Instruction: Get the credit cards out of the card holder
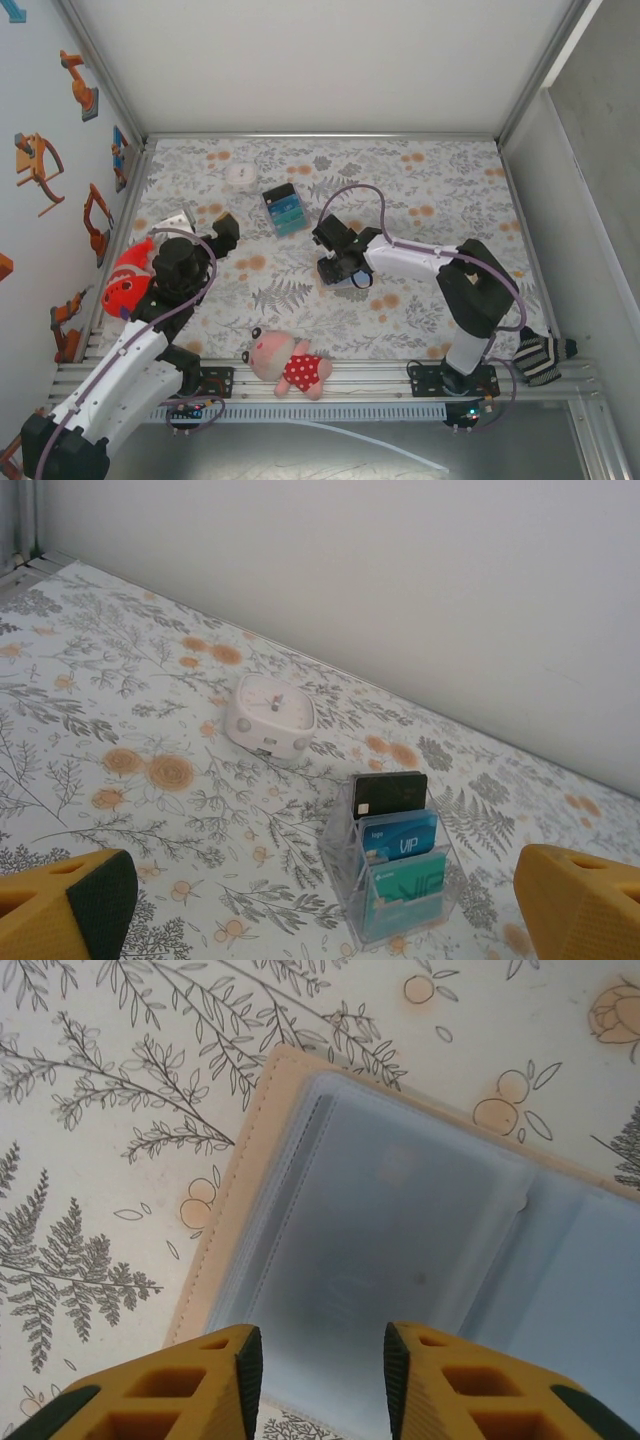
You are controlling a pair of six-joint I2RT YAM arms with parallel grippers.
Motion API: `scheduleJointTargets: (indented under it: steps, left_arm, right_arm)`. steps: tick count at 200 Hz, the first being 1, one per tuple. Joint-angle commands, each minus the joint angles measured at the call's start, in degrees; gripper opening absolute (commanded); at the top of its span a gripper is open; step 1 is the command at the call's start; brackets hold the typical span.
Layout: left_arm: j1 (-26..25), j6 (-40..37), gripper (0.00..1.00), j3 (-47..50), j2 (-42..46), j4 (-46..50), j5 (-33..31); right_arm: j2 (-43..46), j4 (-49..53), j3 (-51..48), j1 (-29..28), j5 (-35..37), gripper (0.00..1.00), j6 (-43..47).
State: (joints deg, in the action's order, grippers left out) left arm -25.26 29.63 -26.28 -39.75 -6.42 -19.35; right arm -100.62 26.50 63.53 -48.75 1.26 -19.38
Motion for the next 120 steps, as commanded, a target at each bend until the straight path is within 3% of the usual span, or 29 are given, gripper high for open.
scheduleJointTargets:
  steps: [1,62,120]
  left_arm:
    - [-0.28,2.84,0.97,0.82,0.36,0.37,-4.05]
    - [-0.3,5.69,0.97,-1.65,-2.68,5.21,-6.66]
    - [-0.3,5.61,0.97,-2.62,-4.41,5.73,-5.76]
  right_arm:
    - [-0.97,1.05,1.93,-0.51,-1.45,0.42,-0.06]
    - [-3.11,0.76,1.91,-0.54,-2.3,0.54,-0.31]
    - [-3.62,-0.39,0.0,-0.52,-1.7,0.57,-1.4]
